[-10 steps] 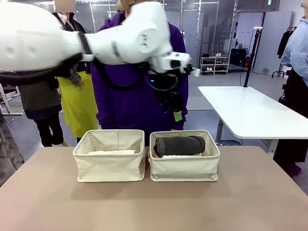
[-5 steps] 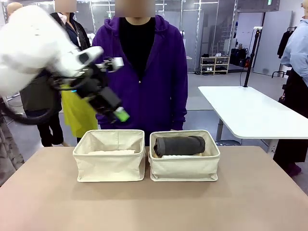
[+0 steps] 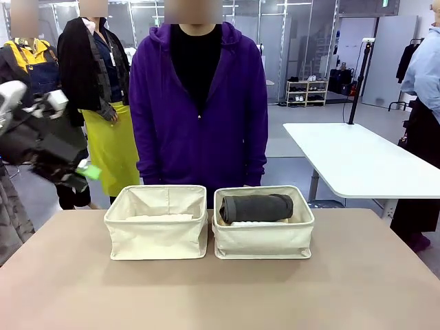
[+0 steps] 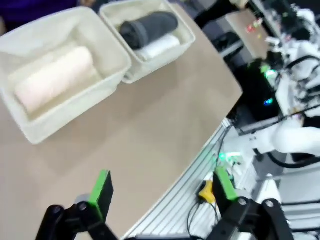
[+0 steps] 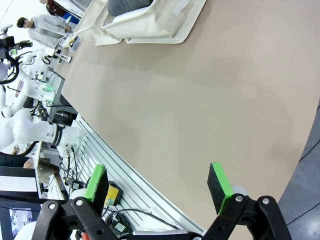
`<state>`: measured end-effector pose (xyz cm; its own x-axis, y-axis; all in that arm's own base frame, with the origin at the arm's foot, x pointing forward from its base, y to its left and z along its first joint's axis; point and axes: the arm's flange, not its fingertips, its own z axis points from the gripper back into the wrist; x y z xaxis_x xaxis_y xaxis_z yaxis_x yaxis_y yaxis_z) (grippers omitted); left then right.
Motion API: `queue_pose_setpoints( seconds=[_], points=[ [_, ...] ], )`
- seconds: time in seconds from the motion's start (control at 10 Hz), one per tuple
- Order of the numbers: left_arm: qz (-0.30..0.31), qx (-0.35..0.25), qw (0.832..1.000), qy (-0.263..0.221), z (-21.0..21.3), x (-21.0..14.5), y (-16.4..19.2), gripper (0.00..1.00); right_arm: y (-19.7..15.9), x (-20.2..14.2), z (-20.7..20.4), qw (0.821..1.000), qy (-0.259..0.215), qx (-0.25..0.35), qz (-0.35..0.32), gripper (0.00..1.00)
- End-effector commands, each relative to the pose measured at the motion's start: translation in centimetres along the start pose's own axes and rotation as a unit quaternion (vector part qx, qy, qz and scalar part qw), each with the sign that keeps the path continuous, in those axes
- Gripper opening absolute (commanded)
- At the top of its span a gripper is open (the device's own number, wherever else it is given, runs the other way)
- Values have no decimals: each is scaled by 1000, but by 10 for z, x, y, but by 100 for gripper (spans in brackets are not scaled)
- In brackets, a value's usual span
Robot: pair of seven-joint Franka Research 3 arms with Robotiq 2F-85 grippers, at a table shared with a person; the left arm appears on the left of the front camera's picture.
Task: Divide the towels into two baskets.
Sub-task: Pick up one hotel-folded towel from the bottom of the table and place it in the Fabric basket indicated by the person.
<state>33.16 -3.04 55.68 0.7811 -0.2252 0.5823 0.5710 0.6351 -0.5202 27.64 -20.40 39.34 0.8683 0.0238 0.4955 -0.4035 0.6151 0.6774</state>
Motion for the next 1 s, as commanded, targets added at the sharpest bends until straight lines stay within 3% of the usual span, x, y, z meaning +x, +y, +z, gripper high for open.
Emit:
queue_pose_setpoints(
  seconds=[0.0, 0.2, 0.5, 0.7, 0.9],
  points=[
    [56, 26, 997, -48, 27, -57, -9, 100, 3, 1, 1, 1000, -7, 5, -4, 100],
    [128, 62, 987, -69, 52, -111, -13, 100, 3, 1, 1, 1000, -7, 5, -4, 100],
    [173, 99, 977, -75, 78, -153, -24, 100, 3, 1, 1, 1000, -7, 5, -4, 100],
    [203, 142, 967, -54, 84, -164, -26, 100, 3, 1, 1, 1000, -7, 5, -4, 100],
    [187, 167, 967, -43, 84, -152, -22, 100, 3, 1, 1, 1000, -7, 5, -4, 100]
  ],
)
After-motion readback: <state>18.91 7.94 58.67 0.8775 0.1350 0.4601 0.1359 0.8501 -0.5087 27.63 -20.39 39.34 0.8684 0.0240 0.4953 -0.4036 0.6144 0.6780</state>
